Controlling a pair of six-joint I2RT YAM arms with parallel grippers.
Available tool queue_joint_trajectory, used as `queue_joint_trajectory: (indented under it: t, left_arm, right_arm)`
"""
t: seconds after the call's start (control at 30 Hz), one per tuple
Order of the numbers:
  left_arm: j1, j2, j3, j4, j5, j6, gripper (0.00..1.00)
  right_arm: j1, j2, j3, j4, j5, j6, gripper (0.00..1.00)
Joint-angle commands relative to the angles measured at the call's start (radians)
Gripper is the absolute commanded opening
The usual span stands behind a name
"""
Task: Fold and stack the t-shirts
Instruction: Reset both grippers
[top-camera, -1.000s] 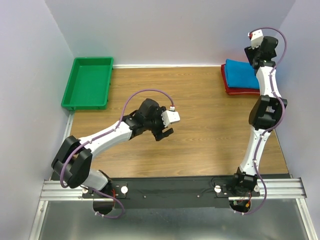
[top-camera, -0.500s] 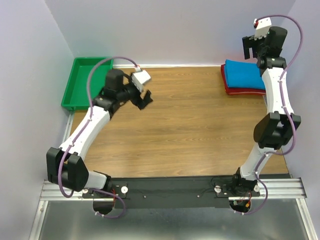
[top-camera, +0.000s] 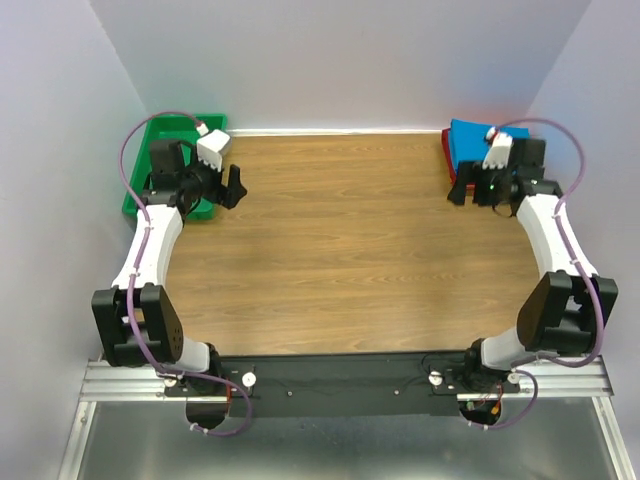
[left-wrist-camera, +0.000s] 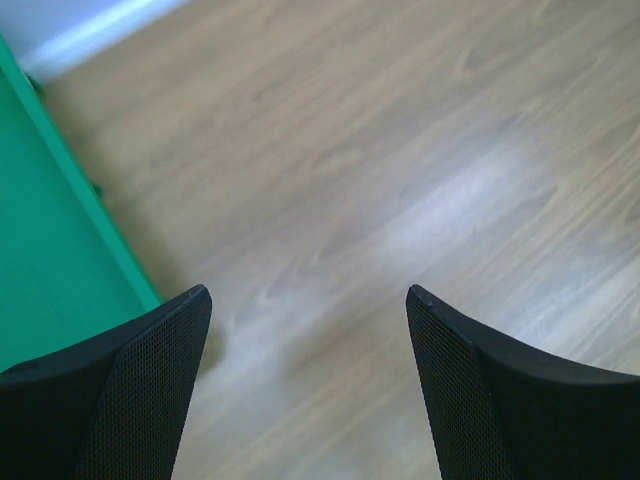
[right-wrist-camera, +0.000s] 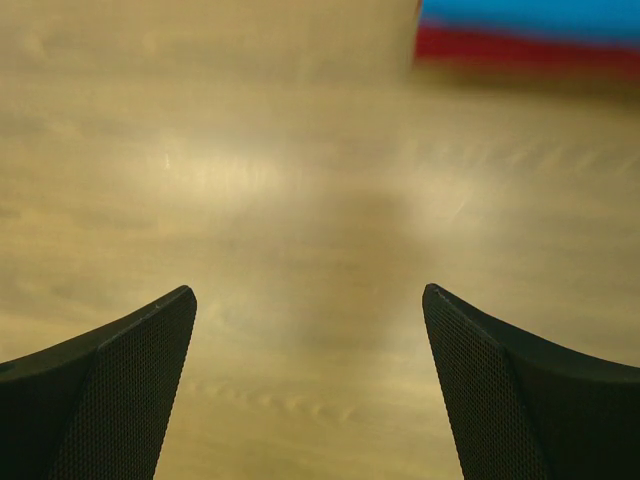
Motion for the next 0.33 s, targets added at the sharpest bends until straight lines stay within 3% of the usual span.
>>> queue_joint_trajectory:
  t: [0.0,0.1,0.3]
  left_arm:
    - [0.006,-0.036,-0.114,-0.016,-0.037,0.056,0.86]
    - [0.006,-0.042,-0.165,0.0,-0.075,0.061,0.86]
    - [0.006,-0.056,-0.153,-0.01,-0.081,0.035,0.86]
  right_arm:
    - [-0.002,-0.1,-0.152,-0.049,-0.069,0.033,1.0]
    - [-0.002,-0.141,-0.236,-0.042,-0.075,0.022,1.0]
    - [-0.002,-0.177,-0.246,-0.043,-0.08,0.025,1.0]
